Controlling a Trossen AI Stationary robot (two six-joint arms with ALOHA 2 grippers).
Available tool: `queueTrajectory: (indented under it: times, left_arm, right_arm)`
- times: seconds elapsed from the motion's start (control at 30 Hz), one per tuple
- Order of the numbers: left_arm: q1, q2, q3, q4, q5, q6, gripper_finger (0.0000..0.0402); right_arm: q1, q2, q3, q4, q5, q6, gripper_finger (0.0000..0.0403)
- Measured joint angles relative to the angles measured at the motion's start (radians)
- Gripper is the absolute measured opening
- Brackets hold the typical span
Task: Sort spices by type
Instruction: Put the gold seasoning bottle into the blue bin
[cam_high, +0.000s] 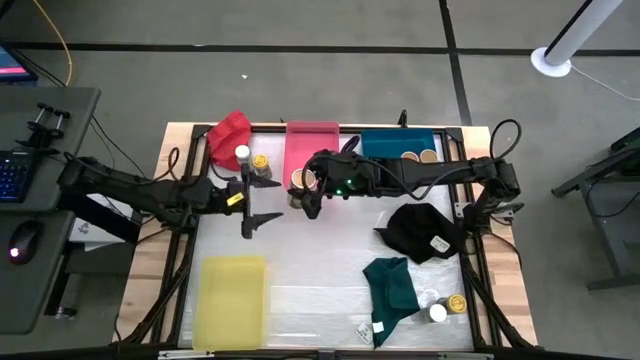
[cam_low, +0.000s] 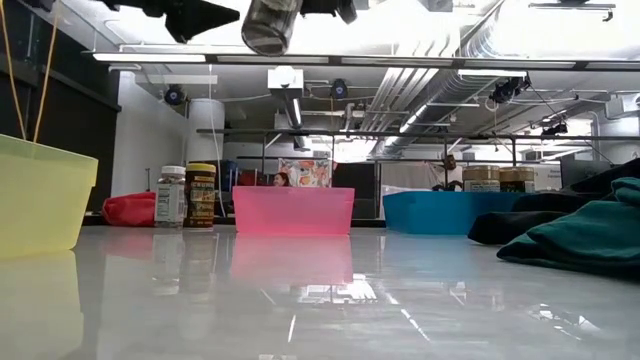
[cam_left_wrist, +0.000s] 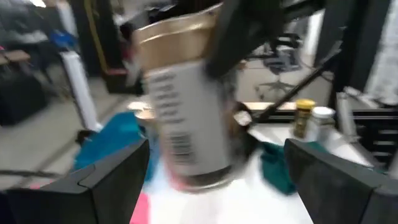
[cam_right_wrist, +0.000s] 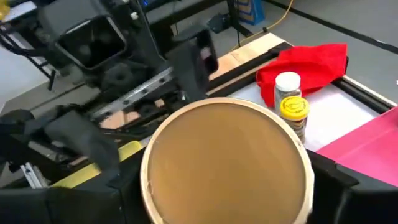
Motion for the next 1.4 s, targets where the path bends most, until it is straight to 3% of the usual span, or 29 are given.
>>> queueTrajectory:
  times: [0.1,0.4,0.53,0.9,1.0,1.13,1.4]
  left_arm:
    - [0.031,0.040,0.051,-0.106,0.078,-0.057,0.0358]
    - [0.116,0.156,0.174,-0.162,0.096,-0.134,0.0358]
    - [0.117,0.180,0.182,-0.153,0.179,-0.135,0.0358]
    - [0.117,0.263,0.183,0.007,0.221,-0.178,0.0357]
    - [0.116,0.264,0.183,-0.002,0.211,-0.178,0.0330]
    - [0.116,0.263,0.183,-0.013,0.202,-0.178,0.0240]
    - [0.117,0.230,0.182,-0.188,0.180,-0.161,0.0235]
  right_arm:
    - [-0.007,0.000,0.000,0.007,-0.001,-0.009,0.0278]
    - [-0.003,0.006,-0.001,0.009,-0.057,-0.064,0.0278]
    - [-0.004,0.006,-0.001,0.029,-0.087,-0.104,0.0278]
    - [-0.005,0.006,-0.001,0.051,-0.232,-0.171,0.0278]
    - [-0.005,0.006,-0.001,0.045,-0.231,-0.178,0.0279]
    - [-0.009,0.006,-0.001,0.042,-0.229,-0.146,0.0294]
    - [-0.033,-0.041,-0.001,-0.031,-0.238,-0.232,0.0310]
